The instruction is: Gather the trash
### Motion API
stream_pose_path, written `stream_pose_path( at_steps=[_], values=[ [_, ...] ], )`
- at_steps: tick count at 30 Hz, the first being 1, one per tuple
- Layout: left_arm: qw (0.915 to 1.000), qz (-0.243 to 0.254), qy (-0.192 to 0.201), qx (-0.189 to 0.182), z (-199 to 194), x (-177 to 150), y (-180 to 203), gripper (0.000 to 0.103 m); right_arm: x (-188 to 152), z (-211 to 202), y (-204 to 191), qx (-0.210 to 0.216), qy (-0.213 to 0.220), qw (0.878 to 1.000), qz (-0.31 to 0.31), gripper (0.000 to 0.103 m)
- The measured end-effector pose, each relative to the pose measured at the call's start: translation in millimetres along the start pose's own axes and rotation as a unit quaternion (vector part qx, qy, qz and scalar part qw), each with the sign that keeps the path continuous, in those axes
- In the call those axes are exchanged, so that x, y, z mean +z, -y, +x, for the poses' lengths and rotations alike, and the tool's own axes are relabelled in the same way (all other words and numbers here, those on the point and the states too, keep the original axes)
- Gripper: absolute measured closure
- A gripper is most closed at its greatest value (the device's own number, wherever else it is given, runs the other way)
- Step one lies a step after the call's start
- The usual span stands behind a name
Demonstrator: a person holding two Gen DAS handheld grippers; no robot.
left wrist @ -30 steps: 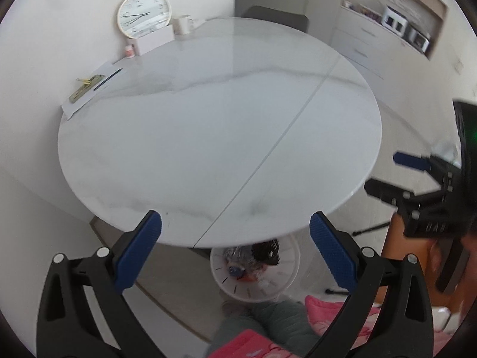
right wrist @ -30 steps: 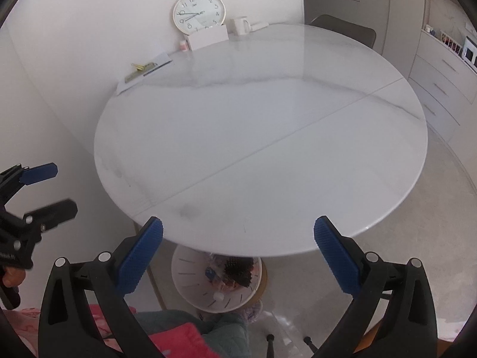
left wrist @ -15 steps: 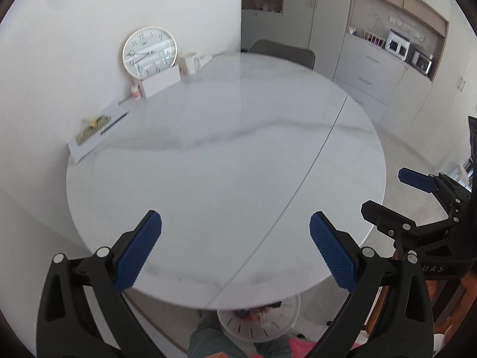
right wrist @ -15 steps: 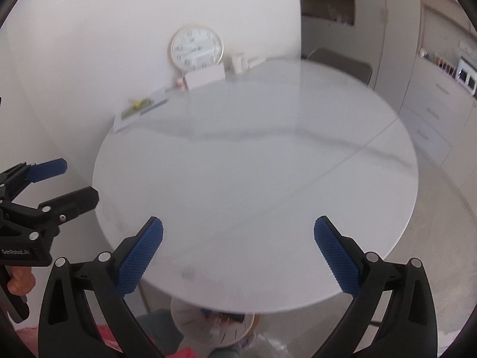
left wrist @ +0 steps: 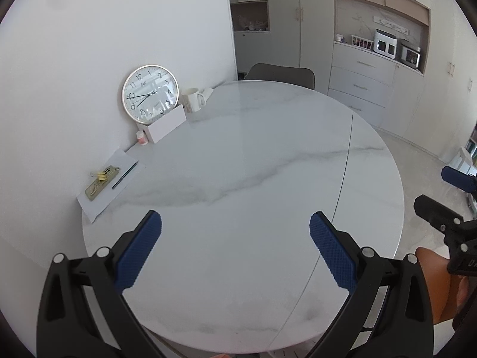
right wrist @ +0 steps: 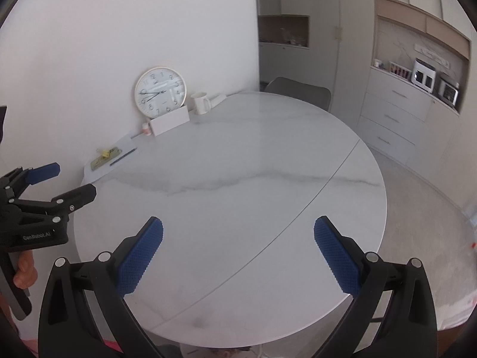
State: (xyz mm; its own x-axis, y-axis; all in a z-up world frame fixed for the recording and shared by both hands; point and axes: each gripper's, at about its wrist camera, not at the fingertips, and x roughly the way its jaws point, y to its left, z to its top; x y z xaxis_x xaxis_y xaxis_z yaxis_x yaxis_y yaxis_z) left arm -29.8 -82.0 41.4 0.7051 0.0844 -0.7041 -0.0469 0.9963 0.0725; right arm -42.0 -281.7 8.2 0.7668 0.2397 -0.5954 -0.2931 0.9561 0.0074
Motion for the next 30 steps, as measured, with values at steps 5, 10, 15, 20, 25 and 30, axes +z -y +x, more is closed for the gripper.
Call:
stream_pose_path(
  at_steps=[5, 10, 15, 20, 25, 30],
  values=[
    [0.9998, 0.0, -0.013, -0.016, 10, 0, -10, 0.008, -2, 12, -12, -0.007, -0.012, 1.0, 0.009, 0.002],
    [0.9988, -0.018, -0.036, -0.029, 21, -6, -18, 0.008, -8, 22, -20, -0.008, -0.03, 0.999, 0.011, 0.002],
    [0.999, -0.022, -0.037, -0.015, 23, -11, -18, 0.008, -12, 25, -19, -0.006, -0.039, 0.999, 0.014, 0.002],
    [0.999, -0.022, -0.037, -0.01, 24, -12, -14, 0.008, -10, 28, -19, -0.005, -0.043, 0.999, 0.01, 0.002],
    [0.9989, -0.024, -0.04, -0.009, 26, -11, -11, 0.008, -11, 27, -16, -0.003, -0.044, 0.999, 0.008, 0.002],
    [0.9988, -0.024, -0.042, -0.005, 26, -11, -10, 0.008, -13, 26, -13, -0.001, -0.045, 0.999, 0.008, 0.002]
  ],
)
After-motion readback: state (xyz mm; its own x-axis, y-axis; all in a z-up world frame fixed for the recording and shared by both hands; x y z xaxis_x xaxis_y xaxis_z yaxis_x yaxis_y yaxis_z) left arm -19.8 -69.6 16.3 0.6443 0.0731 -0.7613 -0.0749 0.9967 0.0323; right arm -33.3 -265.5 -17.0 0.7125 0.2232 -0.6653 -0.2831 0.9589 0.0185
